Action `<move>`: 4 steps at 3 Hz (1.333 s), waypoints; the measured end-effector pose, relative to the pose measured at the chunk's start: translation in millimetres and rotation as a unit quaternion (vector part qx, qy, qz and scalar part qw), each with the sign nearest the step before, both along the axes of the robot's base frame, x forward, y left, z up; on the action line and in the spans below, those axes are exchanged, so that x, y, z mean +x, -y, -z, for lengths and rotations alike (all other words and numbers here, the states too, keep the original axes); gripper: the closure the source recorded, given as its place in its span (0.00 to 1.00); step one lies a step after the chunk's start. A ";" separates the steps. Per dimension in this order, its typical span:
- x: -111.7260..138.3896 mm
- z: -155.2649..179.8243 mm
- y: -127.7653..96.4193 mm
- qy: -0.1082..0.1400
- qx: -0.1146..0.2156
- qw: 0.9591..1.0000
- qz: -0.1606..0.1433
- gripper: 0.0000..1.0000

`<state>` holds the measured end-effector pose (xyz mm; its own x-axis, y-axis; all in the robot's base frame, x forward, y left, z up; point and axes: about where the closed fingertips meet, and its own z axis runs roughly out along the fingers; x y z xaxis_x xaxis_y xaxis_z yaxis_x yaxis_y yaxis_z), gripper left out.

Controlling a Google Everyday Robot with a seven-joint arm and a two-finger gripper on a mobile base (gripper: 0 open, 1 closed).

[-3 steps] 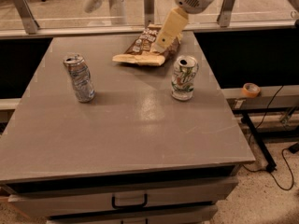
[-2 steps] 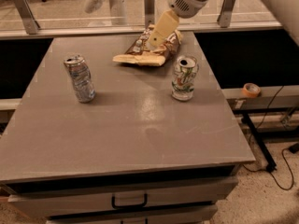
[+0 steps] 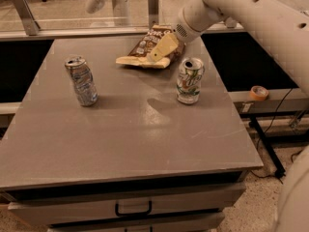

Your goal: Move brown chip bag near redbull can

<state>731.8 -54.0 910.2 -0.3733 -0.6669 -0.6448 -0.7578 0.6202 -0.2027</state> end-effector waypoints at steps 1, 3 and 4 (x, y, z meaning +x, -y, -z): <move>5.5 1.5 -2.0 0.006 0.005 1.000 0.002 0.00; 24.4 39.4 -20.5 -0.037 0.040 0.999 0.002 0.00; 35.7 63.2 -36.0 -0.062 0.054 0.997 -0.004 0.18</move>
Offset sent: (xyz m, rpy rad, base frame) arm 0.0204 0.0091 -0.0266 0.0574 0.0581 -0.0148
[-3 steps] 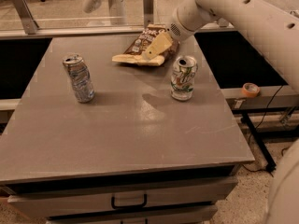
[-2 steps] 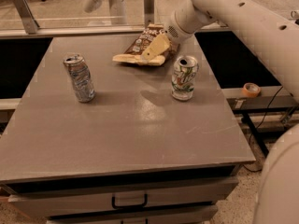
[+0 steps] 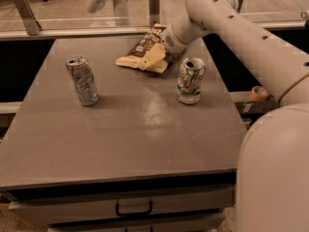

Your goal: Move brown chip bag near redbull can

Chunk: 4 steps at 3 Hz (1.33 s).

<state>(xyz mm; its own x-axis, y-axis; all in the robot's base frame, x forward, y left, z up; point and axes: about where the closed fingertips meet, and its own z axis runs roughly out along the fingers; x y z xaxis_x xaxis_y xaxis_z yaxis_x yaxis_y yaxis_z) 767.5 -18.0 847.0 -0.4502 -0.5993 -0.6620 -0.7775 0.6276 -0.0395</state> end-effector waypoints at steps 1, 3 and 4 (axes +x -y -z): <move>2.5 9.6 -8.1 -0.011 0.004 1.000 -0.009 0.40; 2.4 3.2 -8.4 -0.011 0.005 1.000 -0.009 0.87; 2.3 2.2 -8.4 -0.011 0.005 1.000 -0.009 1.00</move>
Offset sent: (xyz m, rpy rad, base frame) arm 0.0009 0.0252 -0.0029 -0.0103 0.0244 0.1562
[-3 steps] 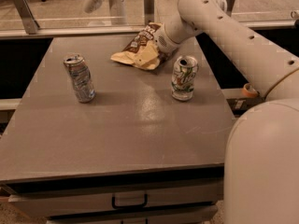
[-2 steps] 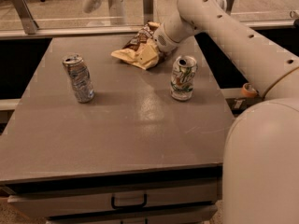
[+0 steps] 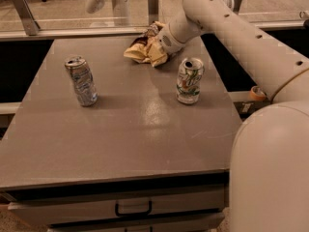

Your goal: Move brown chip bag near redbull can

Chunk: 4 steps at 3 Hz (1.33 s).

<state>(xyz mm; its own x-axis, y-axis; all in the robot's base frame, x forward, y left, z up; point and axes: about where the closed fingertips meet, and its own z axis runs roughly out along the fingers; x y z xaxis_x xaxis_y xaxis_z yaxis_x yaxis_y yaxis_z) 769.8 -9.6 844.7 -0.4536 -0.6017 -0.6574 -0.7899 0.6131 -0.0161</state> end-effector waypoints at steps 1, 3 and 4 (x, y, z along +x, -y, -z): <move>0.0 -0.6 -0.1 0.000 0.000 1.000 0.000 1.00; -0.2 -0.7 -0.2 0.000 0.000 1.000 0.000 1.00; -0.2 -0.9 -0.3 0.000 0.000 1.000 0.000 1.00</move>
Offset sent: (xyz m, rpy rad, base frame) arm -0.0334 0.0256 0.0413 0.1006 0.0114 0.0672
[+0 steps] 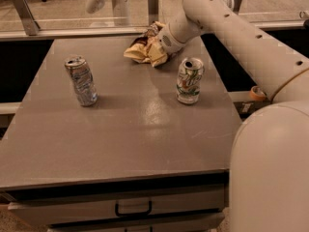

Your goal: Move brown chip bag near redbull can

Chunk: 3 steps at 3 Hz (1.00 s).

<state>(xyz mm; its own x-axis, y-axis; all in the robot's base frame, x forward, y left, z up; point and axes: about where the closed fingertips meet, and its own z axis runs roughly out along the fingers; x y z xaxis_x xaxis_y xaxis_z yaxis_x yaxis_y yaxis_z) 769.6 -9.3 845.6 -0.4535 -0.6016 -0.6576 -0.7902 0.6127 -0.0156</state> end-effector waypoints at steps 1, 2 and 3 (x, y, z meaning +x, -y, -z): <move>0.0 0.0 -0.1 0.000 0.000 1.000 0.000 1.00; 0.0 -0.1 -0.1 0.000 0.000 1.000 0.000 1.00; 0.0 -0.2 -0.1 0.000 0.000 1.000 0.000 1.00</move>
Offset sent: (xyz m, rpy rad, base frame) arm -0.0114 0.0014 0.0388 0.0901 -0.0924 0.0084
